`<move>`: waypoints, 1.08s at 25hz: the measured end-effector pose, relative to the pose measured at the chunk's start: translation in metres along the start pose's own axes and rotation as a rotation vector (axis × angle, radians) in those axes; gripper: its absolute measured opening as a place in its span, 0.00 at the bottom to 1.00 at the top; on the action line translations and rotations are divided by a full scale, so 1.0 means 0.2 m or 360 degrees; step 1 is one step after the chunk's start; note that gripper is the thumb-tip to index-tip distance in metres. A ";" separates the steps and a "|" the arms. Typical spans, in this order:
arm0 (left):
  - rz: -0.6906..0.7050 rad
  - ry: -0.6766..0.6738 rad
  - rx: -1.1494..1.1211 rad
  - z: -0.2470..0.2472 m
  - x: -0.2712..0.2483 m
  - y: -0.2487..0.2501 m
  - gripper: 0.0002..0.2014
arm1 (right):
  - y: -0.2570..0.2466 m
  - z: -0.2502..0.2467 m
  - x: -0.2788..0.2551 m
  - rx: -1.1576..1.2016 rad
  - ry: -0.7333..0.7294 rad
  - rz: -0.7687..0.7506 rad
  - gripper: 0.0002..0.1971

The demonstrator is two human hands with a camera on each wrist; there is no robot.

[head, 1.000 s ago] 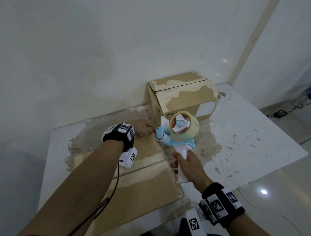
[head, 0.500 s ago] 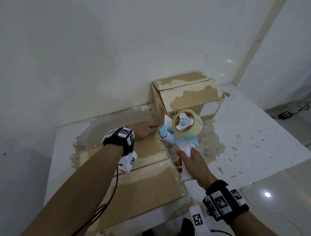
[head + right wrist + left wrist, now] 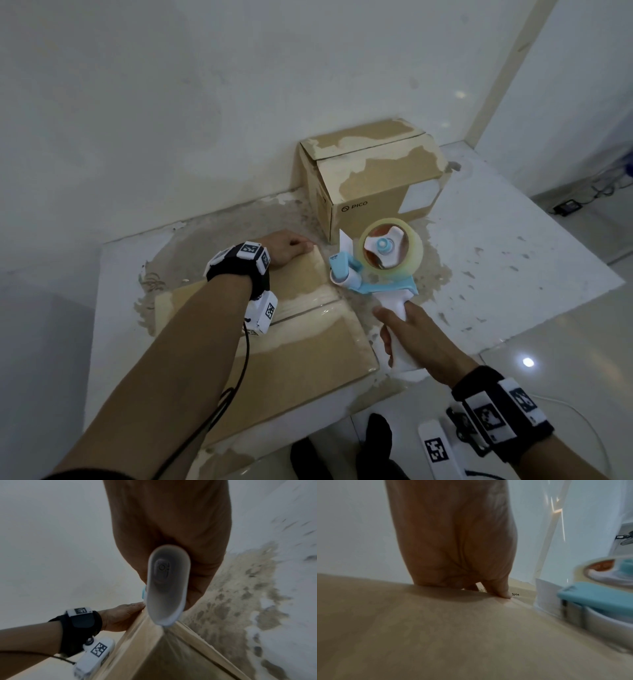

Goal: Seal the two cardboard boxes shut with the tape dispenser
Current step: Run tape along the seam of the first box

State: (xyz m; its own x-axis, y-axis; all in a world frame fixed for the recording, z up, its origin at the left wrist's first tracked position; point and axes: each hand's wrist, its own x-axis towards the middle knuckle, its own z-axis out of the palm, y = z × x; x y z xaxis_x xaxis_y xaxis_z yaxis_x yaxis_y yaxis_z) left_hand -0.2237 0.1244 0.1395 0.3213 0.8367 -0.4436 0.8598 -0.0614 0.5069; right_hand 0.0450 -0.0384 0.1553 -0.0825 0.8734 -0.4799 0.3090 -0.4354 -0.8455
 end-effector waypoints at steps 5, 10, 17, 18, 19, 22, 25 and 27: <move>0.0030 -0.0024 -0.0010 -0.01 0.00 0.02 0.21 | 0.13 -0.09 -0.28 -0.0009 -0.0054 0.0133 0.16; 0.0009 -0.0037 0.0010 -0.02 -0.02 0.06 0.19 | 0.21 -0.05 -0.42 0.0236 -0.0101 0.0245 0.15; 0.0409 0.0091 0.0390 0.02 -0.09 0.23 0.12 | 0.26 0.04 -0.40 0.0590 -0.0002 0.0225 0.13; 0.0430 0.0073 0.0649 0.03 -0.10 0.24 0.12 | 0.26 0.05 -0.40 0.0594 0.0008 0.0222 0.13; 0.0420 0.0058 0.0792 0.03 -0.11 0.25 0.13 | 0.26 0.05 -0.40 0.0597 0.0015 0.0219 0.13; 0.0396 0.0004 0.0976 0.03 -0.09 0.24 0.17 | 0.28 0.04 -0.39 0.0546 0.0013 0.0230 0.13; 0.0228 -0.0088 0.0980 0.02 -0.04 0.21 0.20 | 0.28 0.05 -0.37 0.0479 -0.0018 0.0225 0.15; 0.0166 -0.0039 0.0969 0.02 -0.04 0.21 0.20 | 0.27 0.05 -0.37 0.0450 -0.0006 0.0200 0.15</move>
State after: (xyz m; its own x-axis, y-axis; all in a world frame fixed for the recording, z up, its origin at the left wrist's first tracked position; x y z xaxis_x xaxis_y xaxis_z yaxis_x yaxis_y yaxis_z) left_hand -0.1878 0.1126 0.1611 0.4186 0.7973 -0.4349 0.8933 -0.4478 0.0390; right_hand 0.0593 -0.1281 0.1418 -0.0638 0.8084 -0.5852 0.0414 -0.5838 -0.8109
